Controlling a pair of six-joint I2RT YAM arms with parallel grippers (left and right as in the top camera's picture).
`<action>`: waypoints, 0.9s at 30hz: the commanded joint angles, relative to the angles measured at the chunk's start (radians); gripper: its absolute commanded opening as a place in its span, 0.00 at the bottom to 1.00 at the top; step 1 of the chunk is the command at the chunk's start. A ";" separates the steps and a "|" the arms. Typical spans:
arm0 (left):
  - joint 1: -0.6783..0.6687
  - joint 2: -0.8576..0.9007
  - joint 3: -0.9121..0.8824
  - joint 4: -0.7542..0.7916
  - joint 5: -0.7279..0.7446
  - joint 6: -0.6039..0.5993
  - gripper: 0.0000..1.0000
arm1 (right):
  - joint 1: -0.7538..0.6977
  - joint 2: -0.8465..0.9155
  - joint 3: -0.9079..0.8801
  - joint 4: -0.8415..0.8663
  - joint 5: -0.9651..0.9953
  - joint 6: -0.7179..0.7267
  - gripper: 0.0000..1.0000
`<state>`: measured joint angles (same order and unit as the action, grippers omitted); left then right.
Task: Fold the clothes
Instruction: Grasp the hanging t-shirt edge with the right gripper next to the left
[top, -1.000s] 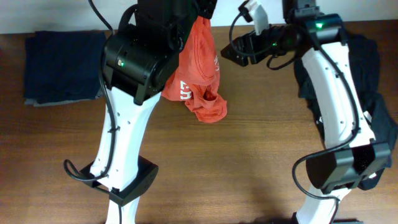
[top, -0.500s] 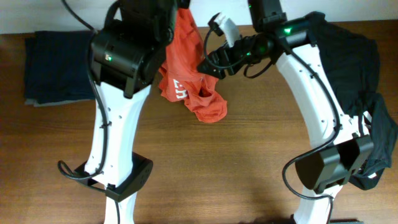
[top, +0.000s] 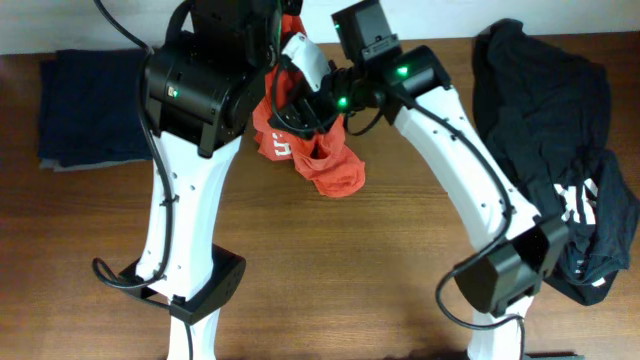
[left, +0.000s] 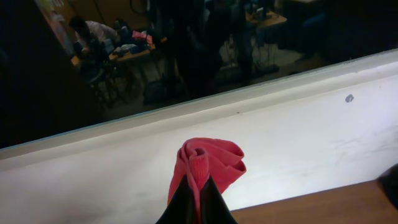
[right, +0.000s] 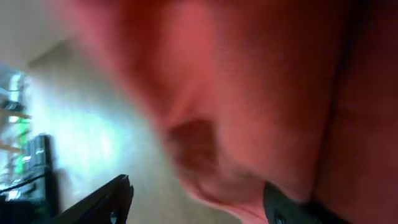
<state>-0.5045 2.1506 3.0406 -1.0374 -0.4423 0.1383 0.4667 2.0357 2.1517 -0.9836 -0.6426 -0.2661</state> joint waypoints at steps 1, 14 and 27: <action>-0.001 -0.019 0.003 0.004 -0.007 0.006 0.01 | 0.007 0.041 -0.007 0.039 0.137 0.071 0.71; 0.017 -0.019 0.003 0.003 -0.011 0.006 0.01 | 0.045 0.049 -0.007 0.203 0.295 0.286 0.71; 0.085 -0.019 0.003 -0.015 -0.104 -0.027 0.01 | -0.077 -0.051 -0.006 0.107 0.362 0.370 0.04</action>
<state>-0.4717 2.1506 3.0406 -1.0561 -0.5030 0.1383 0.4751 2.0773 2.1490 -0.8433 -0.3035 0.1047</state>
